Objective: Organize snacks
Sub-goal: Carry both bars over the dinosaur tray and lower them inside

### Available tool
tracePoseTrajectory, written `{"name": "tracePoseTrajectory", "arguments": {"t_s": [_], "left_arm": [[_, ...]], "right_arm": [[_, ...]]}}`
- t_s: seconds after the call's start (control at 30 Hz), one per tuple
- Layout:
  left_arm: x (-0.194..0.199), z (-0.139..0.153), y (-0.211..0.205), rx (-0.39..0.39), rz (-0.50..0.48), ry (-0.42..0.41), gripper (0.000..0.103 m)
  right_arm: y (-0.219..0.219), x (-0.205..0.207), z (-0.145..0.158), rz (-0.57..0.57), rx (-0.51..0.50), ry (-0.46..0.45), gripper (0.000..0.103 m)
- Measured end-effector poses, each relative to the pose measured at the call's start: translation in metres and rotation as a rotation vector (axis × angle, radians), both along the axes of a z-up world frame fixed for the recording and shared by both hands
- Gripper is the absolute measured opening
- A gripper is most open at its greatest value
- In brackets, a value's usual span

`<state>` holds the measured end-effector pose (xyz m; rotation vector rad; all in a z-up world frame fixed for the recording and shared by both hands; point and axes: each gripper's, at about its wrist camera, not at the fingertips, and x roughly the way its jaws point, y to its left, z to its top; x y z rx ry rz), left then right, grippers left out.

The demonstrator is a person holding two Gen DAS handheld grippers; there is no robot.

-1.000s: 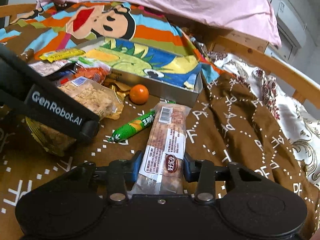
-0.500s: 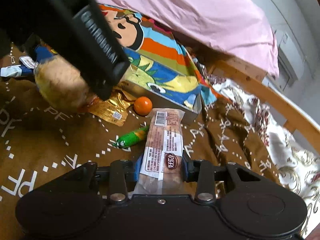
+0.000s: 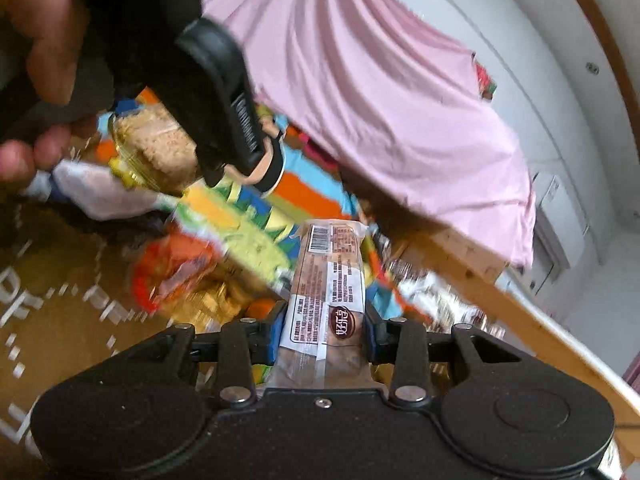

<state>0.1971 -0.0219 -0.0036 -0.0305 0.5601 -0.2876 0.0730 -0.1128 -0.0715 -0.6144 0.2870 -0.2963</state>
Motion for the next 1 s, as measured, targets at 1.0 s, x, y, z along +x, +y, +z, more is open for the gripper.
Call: {"name": "tracePoseTrajectory", "arguments": {"t_s": [1.0], "left_arm": [[0.141,-0.033,-0.066,0.044,0.0,-0.063,0.076]], "right_arm": [[-0.071,0.171,-0.002,0.016,-0.009,0.061,0.039]]}}
